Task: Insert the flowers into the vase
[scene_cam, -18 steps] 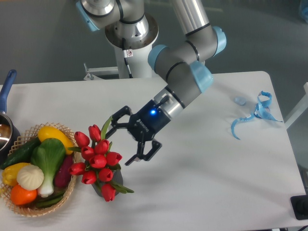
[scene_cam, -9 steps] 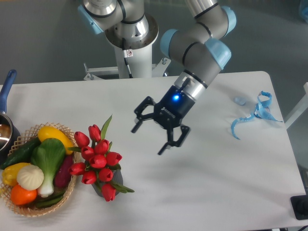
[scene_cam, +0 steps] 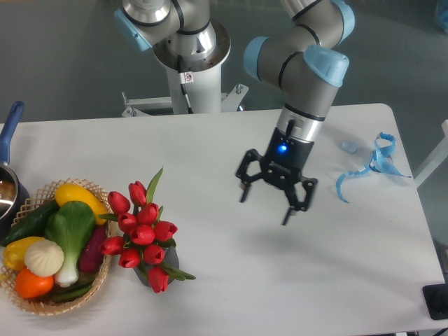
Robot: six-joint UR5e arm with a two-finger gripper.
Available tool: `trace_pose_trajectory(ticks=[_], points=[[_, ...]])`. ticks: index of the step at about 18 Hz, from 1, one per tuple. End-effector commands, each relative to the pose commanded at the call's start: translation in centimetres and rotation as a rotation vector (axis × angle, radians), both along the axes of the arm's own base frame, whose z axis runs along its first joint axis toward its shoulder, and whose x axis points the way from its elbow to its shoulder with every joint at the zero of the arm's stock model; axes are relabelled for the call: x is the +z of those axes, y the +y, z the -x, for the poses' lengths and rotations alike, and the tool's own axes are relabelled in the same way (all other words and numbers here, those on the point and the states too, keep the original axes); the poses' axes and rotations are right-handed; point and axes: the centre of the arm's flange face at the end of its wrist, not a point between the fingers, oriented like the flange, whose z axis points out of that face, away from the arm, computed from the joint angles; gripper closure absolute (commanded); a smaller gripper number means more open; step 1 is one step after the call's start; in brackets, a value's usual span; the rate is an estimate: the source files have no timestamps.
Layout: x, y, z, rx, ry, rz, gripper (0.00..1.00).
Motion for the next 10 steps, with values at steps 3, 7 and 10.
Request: trace_pose_trajectory(ticks=[3,7,10], points=[[-0.6,-1.0,0.1,0.035,0.031,0.102,0.0],[-1.4,-1.2,-1.4,0.015,-0.01,0.162,0.0],[-1.3,-1.3,-1.6,0.018,0.011,0.202,0.0]])
